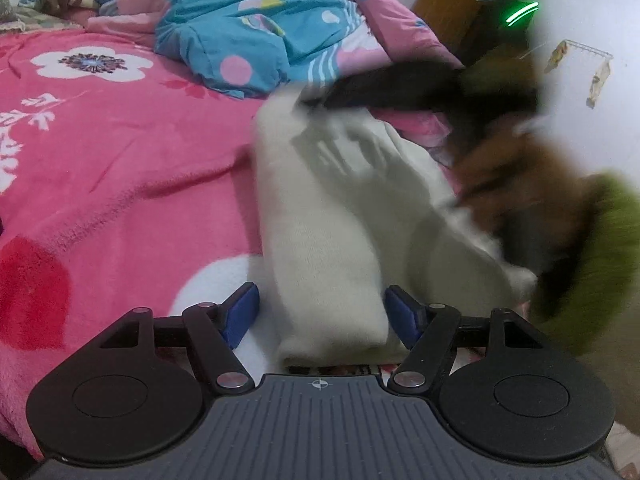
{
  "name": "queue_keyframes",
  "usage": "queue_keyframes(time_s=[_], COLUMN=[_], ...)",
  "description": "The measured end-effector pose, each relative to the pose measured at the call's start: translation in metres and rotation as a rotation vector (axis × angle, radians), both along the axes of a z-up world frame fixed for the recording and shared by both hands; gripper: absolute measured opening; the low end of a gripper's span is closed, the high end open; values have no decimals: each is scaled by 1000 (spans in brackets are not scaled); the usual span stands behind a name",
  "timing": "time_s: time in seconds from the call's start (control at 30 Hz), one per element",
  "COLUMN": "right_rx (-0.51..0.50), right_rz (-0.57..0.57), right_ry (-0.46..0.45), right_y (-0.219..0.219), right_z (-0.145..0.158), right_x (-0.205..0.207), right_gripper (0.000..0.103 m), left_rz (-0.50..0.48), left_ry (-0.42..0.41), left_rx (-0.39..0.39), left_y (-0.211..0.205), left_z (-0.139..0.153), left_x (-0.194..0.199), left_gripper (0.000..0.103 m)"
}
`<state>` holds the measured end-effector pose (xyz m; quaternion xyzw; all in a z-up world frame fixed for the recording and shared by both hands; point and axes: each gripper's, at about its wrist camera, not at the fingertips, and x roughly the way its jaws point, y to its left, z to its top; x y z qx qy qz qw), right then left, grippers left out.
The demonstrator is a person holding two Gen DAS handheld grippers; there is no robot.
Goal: Fold clothes
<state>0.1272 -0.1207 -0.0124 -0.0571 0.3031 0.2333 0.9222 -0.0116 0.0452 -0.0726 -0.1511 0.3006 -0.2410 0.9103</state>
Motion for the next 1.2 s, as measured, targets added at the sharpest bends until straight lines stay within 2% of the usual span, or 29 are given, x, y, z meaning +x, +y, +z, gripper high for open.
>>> queue_keyframes(time_s=[0.07,0.1,0.23,0.33,0.4,0.5,0.53,0.7,0.8,0.93,1.0,1.1,1.2], right_rx=[76,69,-25,5,-26,-4,2,24,37,-7,-16,-29,21], right_rz=[-44,-59,-61,-33,-42,-88,-84,33,104,118,97,65,81], right_ry=[72,79,32,-24,26,116,121,25,-34,29,33,40,7], right_y=[-16,-18,-6,2,8,-1,-3,-7,-9,-3,-1,2,-5], right_z=[-21,-17,8,22,4,-18,-18,19,41,18,13,6,29], right_x=[18,20,13,14,28,46,44,-8,-38,-49,-53,-58,-81], right_gripper=[16,16,17,17,16,15,16,17,17,18,18,18,18], left_rz=[-6,-9,-13,-15,-14,-12,-14,-15,-1,4,10,14,13], left_ry=[4,3,-17,-21,-24,-31,-37,-55,-110,-121,-71,-41,-43], left_rx=[-13,-17,-21,-26,-30,-48,-57,-133,-185,-180,-116,-135,-134], left_y=[3,4,5,6,7,10,11,27,45,50,43,46,49], left_z=[0,-1,-4,-4,-6,-7,-7,-4,3,5,-3,-9,-10], left_x=[2,3,1,0,-1,-1,-2,-11,-21,-20,-13,-11,-12], left_gripper=[70,70,70,70,70,70,70,69,70,69,70,70,70])
